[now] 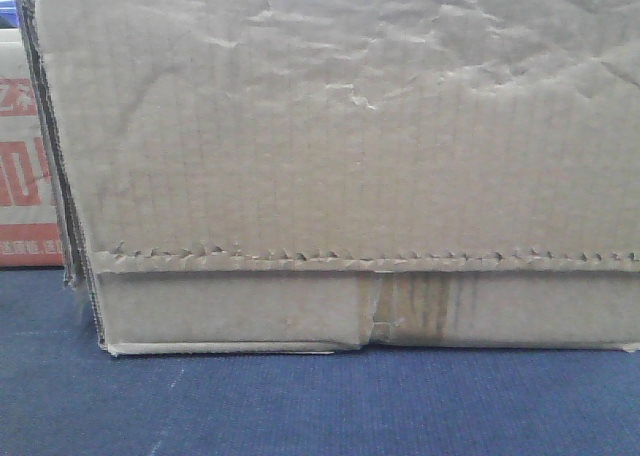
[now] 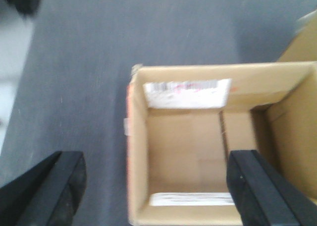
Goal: Stack two boxes on right shelf middle
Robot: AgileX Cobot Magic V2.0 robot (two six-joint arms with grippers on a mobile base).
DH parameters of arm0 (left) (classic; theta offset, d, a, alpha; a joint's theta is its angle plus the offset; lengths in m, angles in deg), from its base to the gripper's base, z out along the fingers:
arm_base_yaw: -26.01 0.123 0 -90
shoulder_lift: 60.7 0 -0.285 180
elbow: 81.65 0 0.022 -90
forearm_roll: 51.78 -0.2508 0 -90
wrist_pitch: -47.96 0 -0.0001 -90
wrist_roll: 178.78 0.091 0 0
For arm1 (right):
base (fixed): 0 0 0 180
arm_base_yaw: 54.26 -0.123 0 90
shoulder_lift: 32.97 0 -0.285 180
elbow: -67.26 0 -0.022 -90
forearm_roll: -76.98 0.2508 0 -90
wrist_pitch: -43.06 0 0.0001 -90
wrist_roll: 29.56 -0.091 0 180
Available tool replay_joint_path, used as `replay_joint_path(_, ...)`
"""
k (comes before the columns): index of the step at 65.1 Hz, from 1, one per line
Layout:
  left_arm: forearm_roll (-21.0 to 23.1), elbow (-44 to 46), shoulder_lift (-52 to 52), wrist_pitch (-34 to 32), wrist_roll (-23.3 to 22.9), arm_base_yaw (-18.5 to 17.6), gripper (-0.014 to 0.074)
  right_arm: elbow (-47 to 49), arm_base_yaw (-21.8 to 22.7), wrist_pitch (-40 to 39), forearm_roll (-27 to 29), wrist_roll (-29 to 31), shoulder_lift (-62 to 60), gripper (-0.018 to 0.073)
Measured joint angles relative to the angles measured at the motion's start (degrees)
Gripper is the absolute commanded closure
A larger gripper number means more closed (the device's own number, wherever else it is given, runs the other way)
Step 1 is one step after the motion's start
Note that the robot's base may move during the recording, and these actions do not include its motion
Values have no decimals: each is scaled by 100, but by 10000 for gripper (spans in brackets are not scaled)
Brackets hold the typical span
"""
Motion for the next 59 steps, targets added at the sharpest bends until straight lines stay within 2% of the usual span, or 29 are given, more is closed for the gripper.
replay_joint_path(7,102,319,609,275,399,314,124,0,-12,0,0,0,13,-10)
replay_joint_path(15,65,390,1141,362,679,379,124,0,-22,0,0,0,13,-10)
replay_joint_path(45,169,410,2321,340,765,379,132,0,-22,0,0,0,13,-10)
replay_joint_path(49,169,410,2386,340,765,379,181,0,-22,0,0,0,13,-10)
replay_joint_path(53,169,410,2427,340,765,379,279,0,-22,0,0,0,13,-10)
replay_joint_path(59,194,410,2460,340,765,379,514,0,-22,0,0,0,13,-10)
